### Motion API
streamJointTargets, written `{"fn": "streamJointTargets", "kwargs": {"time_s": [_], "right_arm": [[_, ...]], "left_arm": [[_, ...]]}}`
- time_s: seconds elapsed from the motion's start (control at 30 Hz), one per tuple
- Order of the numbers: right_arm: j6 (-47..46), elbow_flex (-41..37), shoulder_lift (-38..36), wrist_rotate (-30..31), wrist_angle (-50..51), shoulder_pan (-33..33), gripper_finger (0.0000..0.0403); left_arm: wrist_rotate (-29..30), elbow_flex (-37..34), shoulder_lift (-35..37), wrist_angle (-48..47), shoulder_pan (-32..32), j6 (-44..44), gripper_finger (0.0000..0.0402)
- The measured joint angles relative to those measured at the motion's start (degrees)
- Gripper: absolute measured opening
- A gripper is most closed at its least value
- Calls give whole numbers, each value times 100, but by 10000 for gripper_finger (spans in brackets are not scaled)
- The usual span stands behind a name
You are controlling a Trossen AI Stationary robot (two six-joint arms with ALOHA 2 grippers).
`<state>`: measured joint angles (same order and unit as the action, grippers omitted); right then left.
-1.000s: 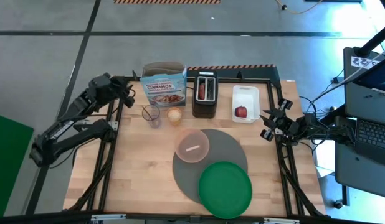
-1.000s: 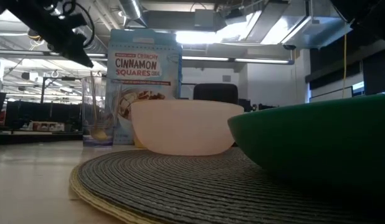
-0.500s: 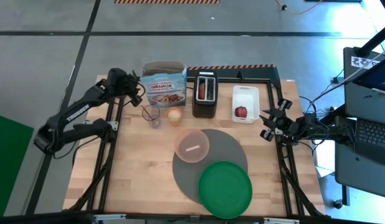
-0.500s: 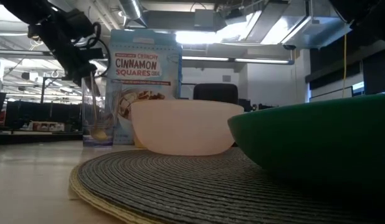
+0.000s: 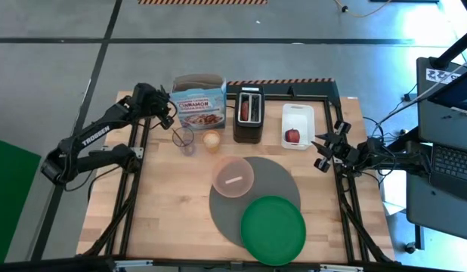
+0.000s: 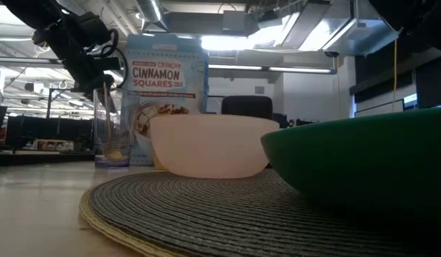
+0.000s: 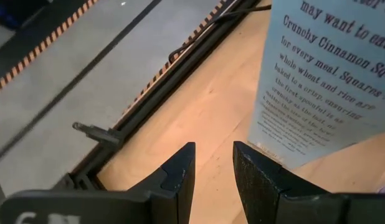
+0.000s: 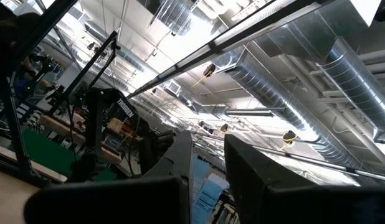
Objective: Arrange a breakfast setting
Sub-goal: Pour the cereal from the cereal box into the pink bowl
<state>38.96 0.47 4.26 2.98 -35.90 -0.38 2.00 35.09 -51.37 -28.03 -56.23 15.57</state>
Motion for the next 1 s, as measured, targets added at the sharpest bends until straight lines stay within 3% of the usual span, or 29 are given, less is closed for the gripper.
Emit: {"fn": "streamJointTargets", "kwargs": {"time_s": [0.27,0.4,0.53,0.83,1.0], "right_arm": [[-11,-2,1,-1,-2,0,62],[-11,0,1,-2,-4,0,62],[-11,-1,-1,-1,-6,0,62],[-13,-1,1,-26,-11,0,62],[-13,0,1,-62,-13,0,62]], "left_arm": [[-20,0,0,-333,2,-163,103],[-20,0,0,-365,37,20,127],[-17,0,0,-368,210,193,184],[38,0,0,-393,544,361,351],[48,0,0,-391,542,361,396]]}}
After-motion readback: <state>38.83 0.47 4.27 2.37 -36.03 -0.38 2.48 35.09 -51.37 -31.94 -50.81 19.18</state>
